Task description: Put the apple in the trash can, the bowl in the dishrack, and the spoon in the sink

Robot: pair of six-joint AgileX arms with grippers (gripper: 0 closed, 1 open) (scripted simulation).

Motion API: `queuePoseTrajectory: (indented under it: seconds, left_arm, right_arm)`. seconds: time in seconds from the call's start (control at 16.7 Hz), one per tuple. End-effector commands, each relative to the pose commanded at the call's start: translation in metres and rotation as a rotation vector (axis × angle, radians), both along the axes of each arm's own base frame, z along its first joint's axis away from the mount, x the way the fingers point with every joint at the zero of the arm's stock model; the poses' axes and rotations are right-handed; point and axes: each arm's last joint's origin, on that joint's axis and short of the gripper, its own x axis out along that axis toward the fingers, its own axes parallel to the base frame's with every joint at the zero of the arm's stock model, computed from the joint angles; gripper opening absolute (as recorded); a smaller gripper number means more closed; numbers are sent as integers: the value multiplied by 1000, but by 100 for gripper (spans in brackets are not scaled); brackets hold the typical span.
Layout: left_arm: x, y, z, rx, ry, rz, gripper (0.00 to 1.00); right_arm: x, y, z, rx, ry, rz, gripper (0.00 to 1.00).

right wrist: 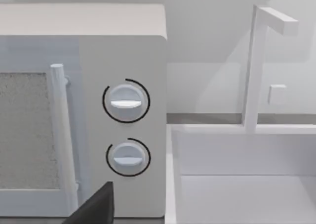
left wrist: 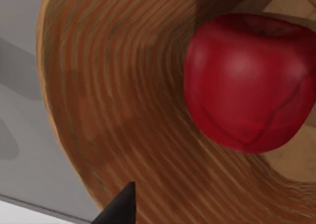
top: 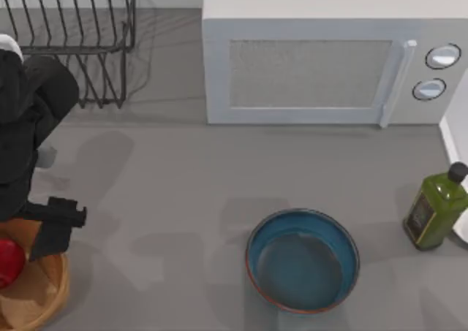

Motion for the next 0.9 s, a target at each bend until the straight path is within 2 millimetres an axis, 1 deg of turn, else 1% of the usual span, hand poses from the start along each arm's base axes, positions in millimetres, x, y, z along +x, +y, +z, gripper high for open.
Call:
queuePoseTrajectory:
  seconds: [0.54,0.66,0.78,0.9]
  left_arm:
    - [-2,1,0,-13,-3,0,100]
    - [-11,6,-2,-62,-23,4,100]
    - [-27,13,-6,-111,-71,1,100]
    - [-44,22,-13,-150,-155,-5,100]
  right_arm:
    - [0,0,0,0,0,0,100]
    - [0,0,0,0,0,0,100]
    - [0,0,0,0,0,0,100]
    - [0,0,0,0,0,0,100]
